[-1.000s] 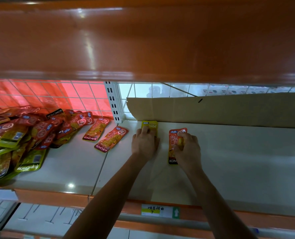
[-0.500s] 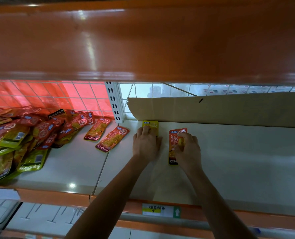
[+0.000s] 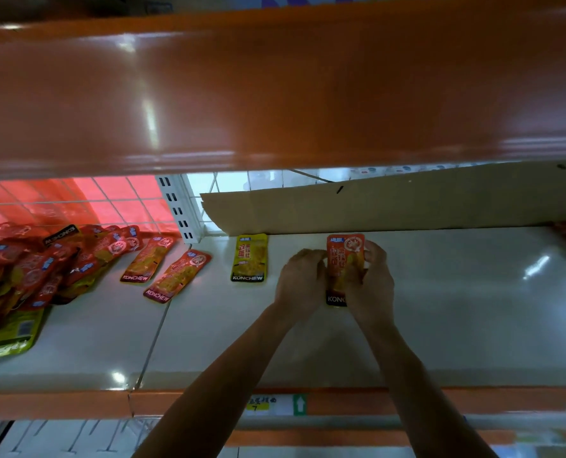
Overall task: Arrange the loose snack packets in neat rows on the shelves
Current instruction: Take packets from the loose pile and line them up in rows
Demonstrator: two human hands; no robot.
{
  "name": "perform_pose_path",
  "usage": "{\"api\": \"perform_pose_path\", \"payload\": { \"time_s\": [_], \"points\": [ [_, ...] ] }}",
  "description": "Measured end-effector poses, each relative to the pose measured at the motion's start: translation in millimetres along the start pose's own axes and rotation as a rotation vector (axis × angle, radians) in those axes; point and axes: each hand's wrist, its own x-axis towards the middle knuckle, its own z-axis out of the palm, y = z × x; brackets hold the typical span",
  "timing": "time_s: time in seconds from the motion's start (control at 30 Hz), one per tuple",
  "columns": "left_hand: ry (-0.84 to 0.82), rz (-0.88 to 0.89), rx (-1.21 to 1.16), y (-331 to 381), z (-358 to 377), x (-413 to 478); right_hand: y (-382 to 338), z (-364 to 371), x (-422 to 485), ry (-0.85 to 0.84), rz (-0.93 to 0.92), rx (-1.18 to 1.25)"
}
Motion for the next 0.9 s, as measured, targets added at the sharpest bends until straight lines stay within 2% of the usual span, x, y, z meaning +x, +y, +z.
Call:
{"api": "perform_pose_path", "payload": {
  "time_s": [0.1,0.4,0.6,0.9],
  "points": [
    [-0.036,-0.102,-0.238,28.6,16.2,6.7,11.0,-25.5,10.5,0.029,-0.009,-0.002],
    [-0.123,-0.285,-0.505,124.4,91.7,34.4,60.0,-130.0,53.4,0.023,0.043,-0.035],
    [-0.15,-0.303,-0.577,190.8,145.6,44.8,101.3,-201.7,86.8,0.035,0.092,-0.051],
    [-0.194,-0.303,-0.619,283.6,227.3,51.5,157.3,-310.0,113.2,0.105,0.001,-0.16]
  ]
}}
